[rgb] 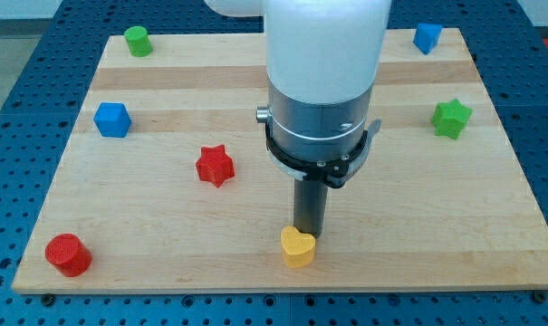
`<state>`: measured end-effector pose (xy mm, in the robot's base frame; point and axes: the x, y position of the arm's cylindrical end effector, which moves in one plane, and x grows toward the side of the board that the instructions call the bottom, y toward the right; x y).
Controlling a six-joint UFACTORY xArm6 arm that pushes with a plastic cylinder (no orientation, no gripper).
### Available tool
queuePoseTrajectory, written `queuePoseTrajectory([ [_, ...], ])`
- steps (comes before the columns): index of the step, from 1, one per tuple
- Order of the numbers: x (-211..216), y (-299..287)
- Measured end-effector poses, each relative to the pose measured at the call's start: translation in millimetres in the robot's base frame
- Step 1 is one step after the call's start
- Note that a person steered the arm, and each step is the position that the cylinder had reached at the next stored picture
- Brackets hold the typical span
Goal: Place red star right horizontally towards yellow heart
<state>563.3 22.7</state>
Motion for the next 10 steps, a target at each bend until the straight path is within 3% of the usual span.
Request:
queuePoseTrajectory([
  [3,4.6,0.0],
  [5,-19.2,-1.9],
  [10,-46.8,-160.5],
])
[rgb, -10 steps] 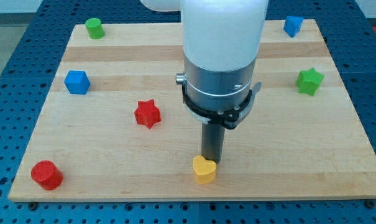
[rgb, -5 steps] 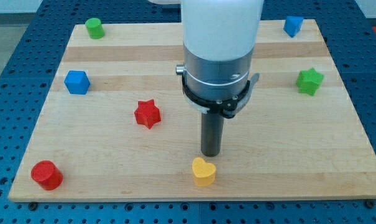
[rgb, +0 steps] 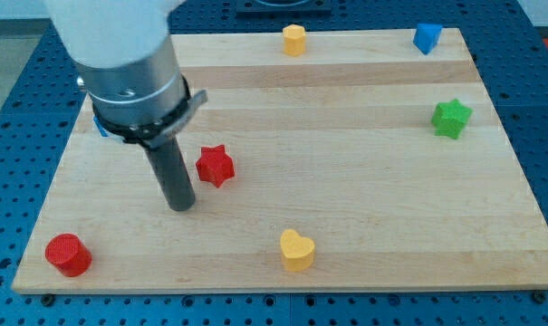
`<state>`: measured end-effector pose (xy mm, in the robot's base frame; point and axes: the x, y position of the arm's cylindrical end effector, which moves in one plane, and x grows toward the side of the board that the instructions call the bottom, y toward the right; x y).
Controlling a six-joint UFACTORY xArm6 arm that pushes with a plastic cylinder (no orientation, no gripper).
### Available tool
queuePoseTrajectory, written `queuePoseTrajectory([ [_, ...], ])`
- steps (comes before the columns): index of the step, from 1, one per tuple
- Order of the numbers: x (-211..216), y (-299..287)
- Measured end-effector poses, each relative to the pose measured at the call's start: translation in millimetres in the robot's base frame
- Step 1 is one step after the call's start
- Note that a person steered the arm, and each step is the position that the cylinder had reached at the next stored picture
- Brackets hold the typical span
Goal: Place red star right horizontally towards yellow heart
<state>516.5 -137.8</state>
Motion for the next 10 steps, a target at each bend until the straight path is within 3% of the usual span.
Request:
queuePoseTrajectory([
  [2,-31.8,-26.7],
  [4,-59.9,-11.5],
  [8,-48.9,90.0],
  [10,-15.3,108.0],
])
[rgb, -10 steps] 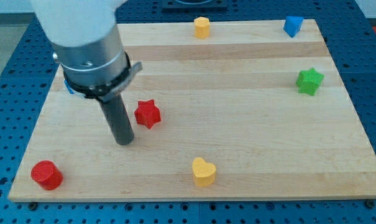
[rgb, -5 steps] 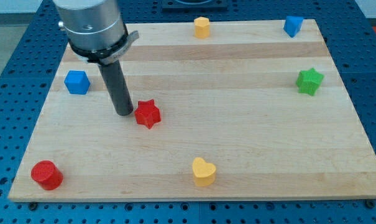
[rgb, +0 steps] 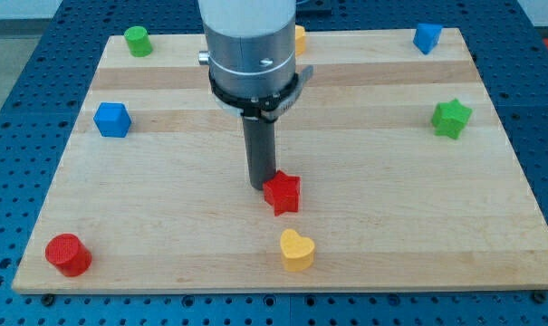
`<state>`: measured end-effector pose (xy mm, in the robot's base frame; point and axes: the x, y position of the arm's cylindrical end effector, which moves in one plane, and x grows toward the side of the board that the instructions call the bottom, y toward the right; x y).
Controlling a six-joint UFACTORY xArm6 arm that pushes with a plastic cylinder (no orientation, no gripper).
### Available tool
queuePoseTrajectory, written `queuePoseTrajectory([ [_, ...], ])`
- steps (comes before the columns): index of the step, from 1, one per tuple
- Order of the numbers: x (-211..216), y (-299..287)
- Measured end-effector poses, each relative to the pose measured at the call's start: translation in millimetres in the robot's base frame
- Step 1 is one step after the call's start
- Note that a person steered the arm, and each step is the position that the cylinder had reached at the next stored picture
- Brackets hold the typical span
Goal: Place red star right horizontally towards yellow heart
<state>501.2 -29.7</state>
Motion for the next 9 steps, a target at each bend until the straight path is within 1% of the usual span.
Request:
queuePoseTrajectory([
  [3,35.9,1.8],
  [4,37.7,12.5],
  [9,37.7,105.2],
])
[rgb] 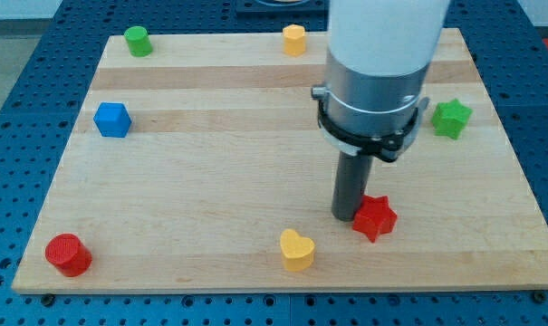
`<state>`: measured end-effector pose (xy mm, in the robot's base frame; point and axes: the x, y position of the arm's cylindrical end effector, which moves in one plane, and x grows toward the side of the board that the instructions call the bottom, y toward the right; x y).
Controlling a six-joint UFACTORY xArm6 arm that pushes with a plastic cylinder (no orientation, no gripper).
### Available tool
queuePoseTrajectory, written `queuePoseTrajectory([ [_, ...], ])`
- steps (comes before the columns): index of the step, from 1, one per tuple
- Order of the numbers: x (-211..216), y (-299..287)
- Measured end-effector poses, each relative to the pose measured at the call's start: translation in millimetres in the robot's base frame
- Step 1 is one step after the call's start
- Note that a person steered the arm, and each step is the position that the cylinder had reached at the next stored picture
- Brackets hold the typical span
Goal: Place red star right horizontally towards yellow heart
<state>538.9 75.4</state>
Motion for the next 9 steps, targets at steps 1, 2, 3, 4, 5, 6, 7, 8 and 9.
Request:
queuePoseTrajectory([
  [1,-1.2,13.3],
  [2,-1.2,27.5],
  [3,1.8,37.1],
  [4,6.9,37.2],
  [5,16.3,37.2],
  [6,24.0,37.2],
  [7,28.3,39.3],
  [8,31.7,39.3],
  [9,39.5,39.3],
])
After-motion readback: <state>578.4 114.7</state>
